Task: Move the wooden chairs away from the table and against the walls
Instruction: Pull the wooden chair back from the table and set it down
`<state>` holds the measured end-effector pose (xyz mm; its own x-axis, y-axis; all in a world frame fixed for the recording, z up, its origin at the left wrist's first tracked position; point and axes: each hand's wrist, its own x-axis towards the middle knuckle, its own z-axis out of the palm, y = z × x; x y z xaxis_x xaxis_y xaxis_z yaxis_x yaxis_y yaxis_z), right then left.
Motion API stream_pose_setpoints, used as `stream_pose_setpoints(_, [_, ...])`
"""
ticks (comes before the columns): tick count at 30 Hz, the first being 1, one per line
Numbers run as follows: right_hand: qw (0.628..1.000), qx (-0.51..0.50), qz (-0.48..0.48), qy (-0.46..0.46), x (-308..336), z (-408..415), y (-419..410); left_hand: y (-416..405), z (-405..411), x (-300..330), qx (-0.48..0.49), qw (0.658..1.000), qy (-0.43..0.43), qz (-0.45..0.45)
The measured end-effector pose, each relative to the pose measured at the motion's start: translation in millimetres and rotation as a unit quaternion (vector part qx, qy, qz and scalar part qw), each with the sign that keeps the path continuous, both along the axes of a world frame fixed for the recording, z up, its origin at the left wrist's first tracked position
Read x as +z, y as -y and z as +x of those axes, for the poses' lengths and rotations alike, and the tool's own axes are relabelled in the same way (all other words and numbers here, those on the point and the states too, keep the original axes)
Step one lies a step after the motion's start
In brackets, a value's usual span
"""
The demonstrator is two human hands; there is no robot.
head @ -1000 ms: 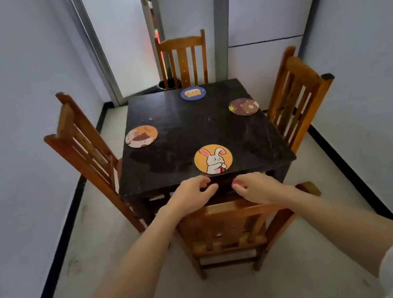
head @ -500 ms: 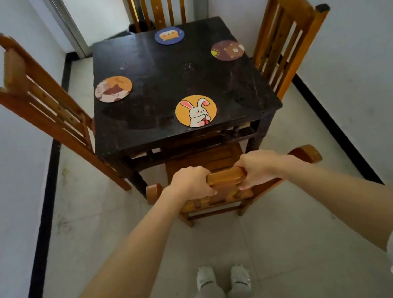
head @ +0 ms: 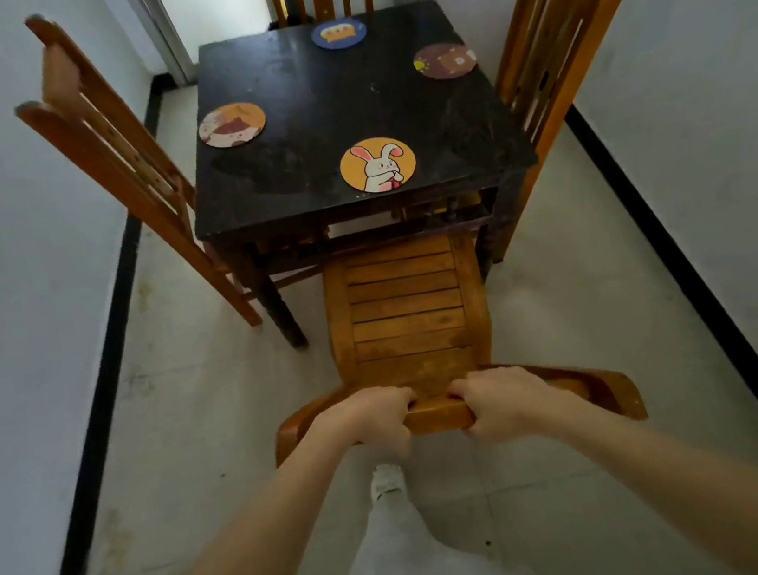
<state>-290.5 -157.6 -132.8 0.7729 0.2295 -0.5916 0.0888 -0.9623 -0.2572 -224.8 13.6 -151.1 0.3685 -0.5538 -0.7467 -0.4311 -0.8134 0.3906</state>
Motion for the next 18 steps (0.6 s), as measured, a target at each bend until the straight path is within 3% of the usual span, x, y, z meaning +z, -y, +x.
stream_pose_setpoints(7, [0.998, -0.018, 0.037, 0.046, -15, -82, -25, -10, -92, 0, 0.034, 0.995, 0.076, 0.047])
stream_pose_setpoints(12, [0.999, -0.007, 0.029, 0.027, -17, -90, -21, -4, -105, 4, 0.064, 0.994, 0.054, 0.066])
stream_pose_setpoints(18, [0.998, 0.011, 0.024, -0.049, -36, -153, -22, -14, -167, -16, 0.073, 0.993, -0.051, 0.076])
